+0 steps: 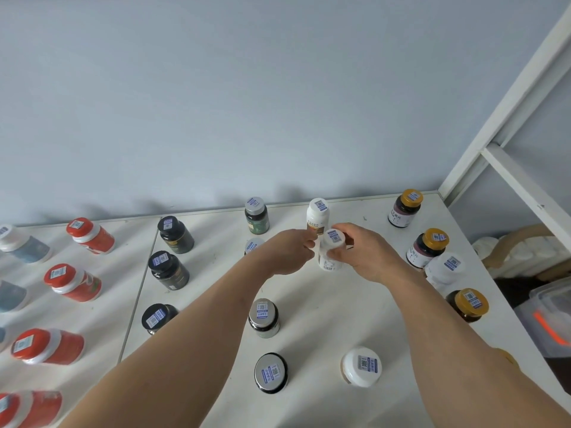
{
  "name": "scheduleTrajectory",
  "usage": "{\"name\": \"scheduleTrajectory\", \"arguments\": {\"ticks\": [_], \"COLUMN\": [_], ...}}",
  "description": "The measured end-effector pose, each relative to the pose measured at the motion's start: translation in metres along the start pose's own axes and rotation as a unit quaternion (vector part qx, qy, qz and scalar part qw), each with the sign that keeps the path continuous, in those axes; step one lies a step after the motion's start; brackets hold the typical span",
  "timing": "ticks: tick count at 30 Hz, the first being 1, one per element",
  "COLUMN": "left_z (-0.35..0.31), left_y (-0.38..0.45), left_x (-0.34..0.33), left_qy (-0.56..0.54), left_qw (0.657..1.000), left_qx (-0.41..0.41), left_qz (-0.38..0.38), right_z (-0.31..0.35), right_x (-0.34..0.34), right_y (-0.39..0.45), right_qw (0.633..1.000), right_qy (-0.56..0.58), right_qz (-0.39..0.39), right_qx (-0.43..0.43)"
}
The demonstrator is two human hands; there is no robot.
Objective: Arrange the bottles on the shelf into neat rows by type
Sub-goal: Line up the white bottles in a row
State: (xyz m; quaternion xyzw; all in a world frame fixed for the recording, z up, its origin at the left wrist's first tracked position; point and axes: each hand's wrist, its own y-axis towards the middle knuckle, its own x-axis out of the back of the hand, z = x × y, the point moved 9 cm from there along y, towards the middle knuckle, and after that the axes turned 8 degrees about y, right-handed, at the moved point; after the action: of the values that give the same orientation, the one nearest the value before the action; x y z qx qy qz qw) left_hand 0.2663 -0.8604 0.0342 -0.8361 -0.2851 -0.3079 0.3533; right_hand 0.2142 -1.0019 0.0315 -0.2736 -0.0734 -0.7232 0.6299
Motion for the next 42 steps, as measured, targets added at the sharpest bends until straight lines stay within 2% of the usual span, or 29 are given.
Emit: {"name": "scheduleTrajectory", "arguments": {"ticks": [8, 13, 15, 19, 22, 24, 29, 34, 42], "left_z": [-0.002, -0.004, -0.006, -0.013, -0.007, 0.0, 0.007, 0.0, -0.009], "left_y": [0.008, 0.012, 0.012, 0.017, 0.028, 0.036, 0.044, 0.042, 0.044], "left_x": [0.008, 0.032, 0.043, 0.054, 0.048, 0.045, 0.048, 0.051, 0.054], "left_qy": [0.044, 0.114, 0.147, 0.175, 0.126, 0.081, -0.01, -0.101, -0.139], "left_qw": [0.998, 0.989, 0.98, 0.968, 0.98, 0.988, 0.992, 0.99, 0.988], "left_qx": [-0.002, 0.01, 0.012, 0.0, 0.012, 0.035, 0.068, 0.043, 0.025], "left_qz": [-0.041, -0.097, -0.131, -0.179, -0.15, -0.126, -0.108, -0.088, -0.057], "right_z": [-0.002, 0.024, 0.03, 0.03, 0.028, 0.031, 0.041, 0.054, 0.067], "right_x": [0.001, 0.031, 0.031, 0.017, 0.004, 0.002, 0.018, 0.032, 0.042], "right_y": [0.001, 0.029, 0.045, 0.073, 0.086, 0.092, 0.096, 0.093, 0.085], "right_qw": [0.999, 0.998, 0.999, 0.998, 0.994, 0.992, 0.997, 0.998, 0.997], "right_qy": [0.022, 0.005, -0.011, -0.032, -0.025, -0.036, -0.035, -0.04, -0.038], "right_qz": [0.025, -0.054, -0.04, 0.048, 0.108, 0.118, 0.057, 0.005, -0.041], "right_qx": [0.001, 0.035, 0.035, 0.016, 0.0, 0.017, 0.049, 0.055, 0.044]}}
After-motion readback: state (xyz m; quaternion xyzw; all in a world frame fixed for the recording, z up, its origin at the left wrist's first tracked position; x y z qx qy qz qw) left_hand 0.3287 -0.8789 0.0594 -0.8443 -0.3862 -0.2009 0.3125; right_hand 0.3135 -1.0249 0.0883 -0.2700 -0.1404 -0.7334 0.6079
